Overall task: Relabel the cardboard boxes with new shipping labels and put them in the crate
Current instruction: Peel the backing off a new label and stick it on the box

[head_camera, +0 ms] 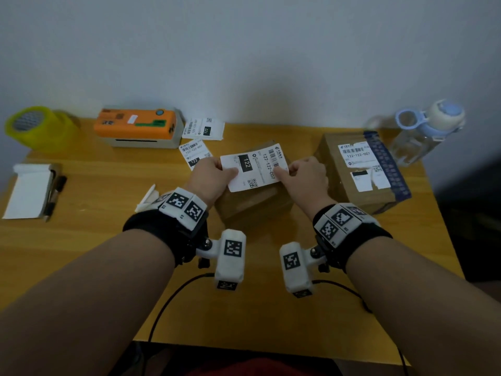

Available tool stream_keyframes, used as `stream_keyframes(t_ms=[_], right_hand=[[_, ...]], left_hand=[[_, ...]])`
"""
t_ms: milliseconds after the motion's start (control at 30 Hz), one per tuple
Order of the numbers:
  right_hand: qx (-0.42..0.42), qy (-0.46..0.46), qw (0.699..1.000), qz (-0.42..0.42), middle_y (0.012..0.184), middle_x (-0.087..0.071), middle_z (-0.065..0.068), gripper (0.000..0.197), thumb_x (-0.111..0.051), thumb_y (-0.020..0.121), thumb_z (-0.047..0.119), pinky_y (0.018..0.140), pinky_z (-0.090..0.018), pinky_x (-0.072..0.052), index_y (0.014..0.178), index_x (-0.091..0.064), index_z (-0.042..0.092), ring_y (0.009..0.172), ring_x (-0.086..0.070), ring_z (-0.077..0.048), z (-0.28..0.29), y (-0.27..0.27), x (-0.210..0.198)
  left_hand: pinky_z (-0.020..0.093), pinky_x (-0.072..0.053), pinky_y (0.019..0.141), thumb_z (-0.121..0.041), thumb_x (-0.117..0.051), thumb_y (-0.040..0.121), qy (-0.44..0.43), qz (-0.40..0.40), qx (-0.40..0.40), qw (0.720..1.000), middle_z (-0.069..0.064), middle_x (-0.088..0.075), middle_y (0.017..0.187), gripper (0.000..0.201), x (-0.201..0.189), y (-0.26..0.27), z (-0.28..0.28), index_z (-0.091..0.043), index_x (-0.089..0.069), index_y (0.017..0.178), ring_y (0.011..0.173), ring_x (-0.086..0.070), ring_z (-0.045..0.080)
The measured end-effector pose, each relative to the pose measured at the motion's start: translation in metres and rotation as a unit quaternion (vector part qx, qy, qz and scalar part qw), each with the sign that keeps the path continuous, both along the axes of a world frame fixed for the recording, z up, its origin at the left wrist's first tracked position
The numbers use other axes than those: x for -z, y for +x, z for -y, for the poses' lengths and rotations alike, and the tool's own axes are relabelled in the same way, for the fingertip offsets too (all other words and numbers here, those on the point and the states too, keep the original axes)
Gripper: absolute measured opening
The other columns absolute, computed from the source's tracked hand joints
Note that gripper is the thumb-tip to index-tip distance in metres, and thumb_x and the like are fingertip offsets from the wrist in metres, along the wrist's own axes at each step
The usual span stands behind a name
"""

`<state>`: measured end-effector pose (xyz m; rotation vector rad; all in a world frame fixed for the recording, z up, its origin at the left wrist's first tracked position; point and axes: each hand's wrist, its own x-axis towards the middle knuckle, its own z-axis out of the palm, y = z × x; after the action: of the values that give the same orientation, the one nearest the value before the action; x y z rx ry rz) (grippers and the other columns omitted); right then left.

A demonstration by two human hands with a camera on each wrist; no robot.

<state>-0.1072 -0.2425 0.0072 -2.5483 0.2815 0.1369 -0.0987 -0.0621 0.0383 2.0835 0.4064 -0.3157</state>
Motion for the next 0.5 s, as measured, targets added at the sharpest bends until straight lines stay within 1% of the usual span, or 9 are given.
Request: stream_keyframes(t_ms=[67,100,167,233,300,367,400,433,500], right_hand=[[0.007,-0.004,1.0,-0.005,0.121,-0.049,-0.004,0.036,-0.051,0.089,0.052,0.102,-0.043,-0.03,0.089,-0.064,0.019,0.119,-0.038,-0.024,-0.005,0.002,0.001],[0.013,-0.006,1.0,-0.007,0.121,-0.05,-0.004,0.037,-0.051,0.089,0.053,0.102,-0.044,-0.029,0.089,-0.065,0.019,0.119,-0.038,-0.024,-0.007,0.003,0.002],[0.021,-0.012,1.0,-0.008,0.119,-0.053,-0.005,0.041,-0.048,0.09,0.054,0.102,-0.044,-0.029,0.088,-0.067,0.018,0.119,-0.04,-0.026,-0.01,0.005,0.004],[0.027,-0.02,0.999,-0.007,0.119,-0.055,-0.006,0.044,-0.047,0.091,0.054,0.101,-0.044,-0.03,0.09,-0.068,0.016,0.119,-0.04,-0.026,-0.011,0.007,0.006],[0.027,-0.025,0.999,-0.003,0.119,-0.054,-0.006,0.043,-0.047,0.091,0.054,0.101,-0.043,-0.03,0.09,-0.068,0.016,0.119,-0.04,-0.027,-0.012,0.009,0.006],[0.023,-0.03,0.999,0.003,0.12,-0.054,-0.006,0.04,-0.047,0.091,0.053,0.101,-0.043,-0.029,0.087,-0.066,0.017,0.119,-0.04,-0.026,-0.013,0.01,0.006],[0.023,-0.032,0.999,0.008,0.121,-0.053,-0.006,0.039,-0.047,0.091,0.052,0.101,-0.043,-0.029,0.085,-0.064,0.018,0.12,-0.04,-0.026,-0.012,0.01,0.006],[0.023,-0.032,0.999,0.013,0.122,-0.053,-0.006,0.037,-0.047,0.091,0.052,0.101,-0.043,-0.029,0.083,-0.062,0.019,0.12,-0.039,-0.026,-0.011,0.01,0.006],[0.02,-0.035,0.999,0.021,0.122,-0.052,-0.006,0.034,-0.047,0.092,0.051,0.1,-0.042,-0.03,0.081,-0.06,0.02,0.119,-0.039,-0.025,-0.009,0.009,0.007]], left_hand=[[0.031,-0.057,0.077,-0.021,-0.061,0.09,0.008,-0.006,0.003,1.0,0.008,-0.069,0.106,0.021,0.002,0.001,-0.003,-0.007,-0.065,0.105,0.087,-0.066,0.017],[0.035,-0.057,0.081,-0.022,-0.06,0.09,0.015,-0.009,0.008,1.0,0.009,-0.069,0.106,0.022,0.002,0.001,-0.006,-0.006,-0.065,0.104,0.089,-0.066,0.019],[0.038,-0.057,0.081,-0.025,-0.059,0.09,0.032,-0.009,0.016,0.999,0.011,-0.07,0.101,0.023,0.003,0.001,-0.01,-0.004,-0.065,0.098,0.088,-0.067,0.022],[0.04,-0.057,0.08,-0.026,-0.059,0.089,0.041,-0.006,0.021,0.999,0.012,-0.07,0.095,0.024,0.005,0.002,-0.013,-0.003,-0.065,0.093,0.085,-0.067,0.023],[0.037,-0.057,0.075,-0.026,-0.059,0.09,0.054,-0.002,0.029,0.998,0.011,-0.07,0.092,0.024,0.006,0.003,-0.014,-0.003,-0.063,0.088,0.082,-0.067,0.023],[0.033,-0.054,0.068,-0.027,-0.058,0.09,0.063,0.006,0.039,0.997,0.009,-0.068,0.09,0.02,0.007,0.004,-0.013,-0.007,-0.061,0.085,0.077,-0.065,0.021],[0.032,-0.054,0.067,-0.027,-0.057,0.091,0.065,0.009,0.043,0.997,0.007,-0.067,0.089,0.019,0.008,0.003,-0.013,-0.009,-0.061,0.085,0.076,-0.064,0.019],[0.032,-0.055,0.069,-0.028,-0.056,0.091,0.07,0.012,0.047,0.996,0.006,-0.067,0.088,0.019,0.009,0.003,-0.012,-0.011,-0.06,0.084,0.076,-0.064,0.018],[0.037,-0.055,0.079,-0.031,-0.056,0.091,0.084,0.012,0.049,0.995,0.002,-0.065,0.084,0.018,0.012,0.002,-0.011,-0.016,-0.058,0.082,0.081,-0.064,0.019]])
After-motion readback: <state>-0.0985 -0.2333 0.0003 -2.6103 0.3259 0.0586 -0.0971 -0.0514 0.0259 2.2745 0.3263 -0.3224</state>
